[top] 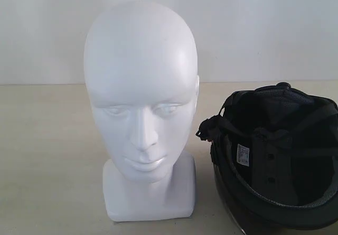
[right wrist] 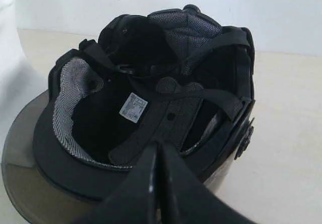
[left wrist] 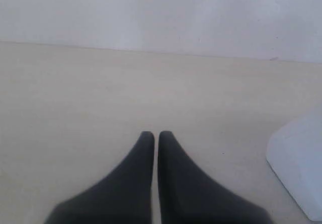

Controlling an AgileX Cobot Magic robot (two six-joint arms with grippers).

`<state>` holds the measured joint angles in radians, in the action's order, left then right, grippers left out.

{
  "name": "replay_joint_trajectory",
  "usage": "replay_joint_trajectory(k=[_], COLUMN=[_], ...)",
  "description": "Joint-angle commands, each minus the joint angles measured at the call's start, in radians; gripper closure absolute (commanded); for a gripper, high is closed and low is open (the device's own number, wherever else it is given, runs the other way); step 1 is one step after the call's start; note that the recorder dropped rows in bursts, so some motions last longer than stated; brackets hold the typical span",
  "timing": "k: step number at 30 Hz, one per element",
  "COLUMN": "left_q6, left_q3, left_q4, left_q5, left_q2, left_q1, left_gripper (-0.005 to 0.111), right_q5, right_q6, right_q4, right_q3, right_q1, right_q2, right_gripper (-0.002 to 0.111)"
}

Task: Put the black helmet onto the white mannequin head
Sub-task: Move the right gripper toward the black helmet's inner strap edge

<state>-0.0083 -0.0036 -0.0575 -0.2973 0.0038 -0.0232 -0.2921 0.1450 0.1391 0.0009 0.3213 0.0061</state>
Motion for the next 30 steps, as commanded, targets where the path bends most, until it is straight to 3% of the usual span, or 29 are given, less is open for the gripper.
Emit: replay_joint_trajectory(k=[1,13,17,21,23,25,30], left_q6=[0.002,0.002,0.002,0.002,0.002,0.002,0.002], left_q3=[0.004,0.004,0.004,0.004,0.004,0.004,0.004], left_q4=[-0.009,-0.009,-0.009,-0.009,-0.009,-0.009,-0.009], left_q5=[0.001,0.001,0.001,0.001,0.001,0.001,0.001], left_q2=[-0.004,-0.004,-0.004,-0.004,-0.004,-0.004,-0.004], left_q1=[0.002,0.002,0.002,0.002,0.002,0.002,0.002], left_gripper=[0.102,0.102,0.102,0.102,0.102,0.102,0.102], right_q5=[0.022,0.099,0.283,0.613,0.666,0.552,0.044], right_q6=[-0.005,0.008,0.033,0.095,0.096,0.112,0.019], right_q4=[0.005,-0.002,-0.007,-0.007,-0.007,0.004,0.051], right_q3=[-0.001,-0.001,-0.001,-0.001,-0.05,-0.18,-0.579], right_q1=[-0.002,-0.002,-0.002,-0.002,-0.002,-0.002,-0.002], right_q2=[-0.006,-0.006,-0.006,-0.006,-0.006,-0.006,0.204], right_gripper=[0.109,0.109,0.109,0.109,0.109,0.109,0.109])
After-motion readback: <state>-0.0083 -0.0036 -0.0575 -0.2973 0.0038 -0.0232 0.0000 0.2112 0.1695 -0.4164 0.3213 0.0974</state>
